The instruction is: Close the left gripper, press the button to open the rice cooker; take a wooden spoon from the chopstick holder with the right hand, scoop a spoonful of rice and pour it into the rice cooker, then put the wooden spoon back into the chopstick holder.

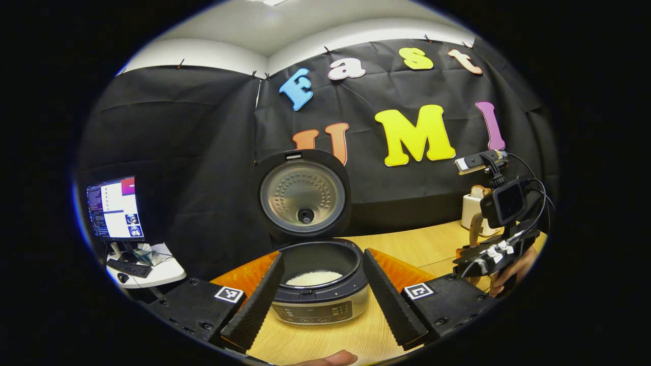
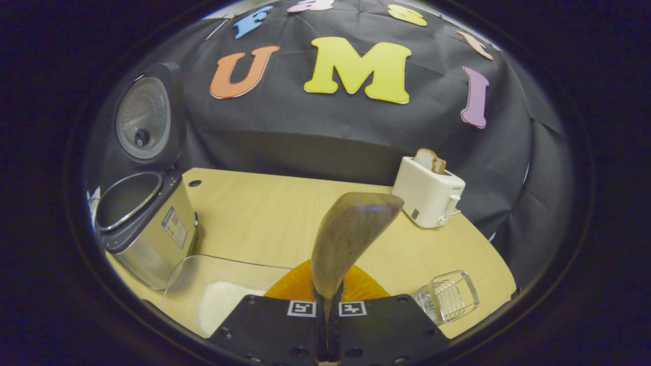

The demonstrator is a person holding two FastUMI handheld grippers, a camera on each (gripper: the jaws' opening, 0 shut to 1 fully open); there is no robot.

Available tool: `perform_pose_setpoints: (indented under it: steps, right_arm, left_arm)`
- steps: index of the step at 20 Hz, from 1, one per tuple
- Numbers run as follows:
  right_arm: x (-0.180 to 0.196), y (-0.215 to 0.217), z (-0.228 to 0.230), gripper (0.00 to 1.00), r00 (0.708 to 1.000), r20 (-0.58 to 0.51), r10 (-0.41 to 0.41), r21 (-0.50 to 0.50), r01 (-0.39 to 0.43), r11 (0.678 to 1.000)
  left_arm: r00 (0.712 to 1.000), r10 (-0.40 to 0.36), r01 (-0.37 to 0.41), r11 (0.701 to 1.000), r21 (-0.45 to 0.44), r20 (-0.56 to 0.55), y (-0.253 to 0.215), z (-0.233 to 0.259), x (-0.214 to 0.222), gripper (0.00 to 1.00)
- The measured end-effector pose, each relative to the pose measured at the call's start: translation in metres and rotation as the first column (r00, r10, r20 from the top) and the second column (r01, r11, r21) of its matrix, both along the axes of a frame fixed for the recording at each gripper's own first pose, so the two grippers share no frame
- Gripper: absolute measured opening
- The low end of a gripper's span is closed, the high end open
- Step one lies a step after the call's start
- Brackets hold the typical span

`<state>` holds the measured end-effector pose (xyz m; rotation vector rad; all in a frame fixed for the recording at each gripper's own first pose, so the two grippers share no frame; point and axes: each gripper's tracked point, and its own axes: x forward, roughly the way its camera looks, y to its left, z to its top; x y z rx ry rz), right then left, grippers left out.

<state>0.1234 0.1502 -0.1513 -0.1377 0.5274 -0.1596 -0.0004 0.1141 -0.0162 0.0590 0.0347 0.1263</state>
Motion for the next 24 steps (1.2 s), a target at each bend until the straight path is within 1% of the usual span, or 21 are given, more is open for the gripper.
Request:
perform_pose_setpoints:
  steps: [3,6,10,13,15,16,17,19,21,22,24]
  right_arm:
    - [0.000,0.020,-0.009,0.01,0.999,-0.034,0.030,0.020,-0.029,0.999]
    - [-0.002,0.031,-0.012,0.02,0.998,-0.050,0.042,0.018,-0.041,0.999]
    - [-0.006,0.053,-0.022,0.02,0.996,-0.066,0.058,0.024,-0.057,0.998]
    - [-0.009,0.076,-0.027,0.02,0.994,-0.077,0.077,0.067,-0.072,0.995]
    - [-0.013,0.085,-0.027,0.02,0.995,-0.074,0.071,0.081,-0.065,0.995]
    - [-0.016,0.089,-0.027,0.04,0.995,-0.070,0.066,0.099,-0.059,0.993]
    - [-0.018,0.091,-0.027,0.02,0.996,-0.063,0.062,0.136,-0.053,0.989]
    - [-0.023,0.087,-0.028,0.02,0.997,-0.062,0.036,0.260,-0.019,0.965]
    - [-0.026,0.076,-0.029,0.02,0.998,-0.066,-0.006,0.391,0.031,0.920]
    - [-0.028,0.070,-0.029,0.02,0.998,-0.064,-0.029,0.440,0.055,0.896]
    - [-0.033,0.063,-0.030,0.02,0.997,-0.049,-0.063,0.500,0.079,0.863]
  left_arm:
    - [1.000,0.016,-0.016,1.000,0.003,-0.004,0.006,-0.001,0.001,0.98]
    - [0.999,0.037,-0.038,0.999,-0.009,-0.019,0.015,-0.006,0.002,0.98]
    - [0.999,0.028,-0.028,0.999,-0.023,-0.023,0.013,-0.007,0.005,0.98]
    - [1.000,0.020,-0.021,1.000,-0.024,-0.013,0.012,-0.005,0.003,0.98]
    - [1.000,0.023,-0.023,0.999,-0.027,-0.014,0.014,-0.005,0.003,0.98]
    - [1.000,0.023,-0.024,0.999,-0.029,-0.017,0.014,-0.006,0.004,0.98]
    - [1.000,0.023,-0.024,0.999,-0.032,-0.019,0.014,-0.007,0.003,0.98]
    - [1.000,0.022,-0.023,0.999,-0.042,-0.022,0.015,-0.008,0.005,0.99]
    - [0.999,0.023,-0.024,0.998,-0.050,-0.025,0.016,-0.009,0.006,0.99]
    - [0.999,0.024,-0.025,0.998,-0.052,-0.027,0.016,-0.010,0.007,0.99]
    - [0.999,0.020,-0.022,0.998,-0.058,-0.032,0.014,-0.012,0.008,0.98]
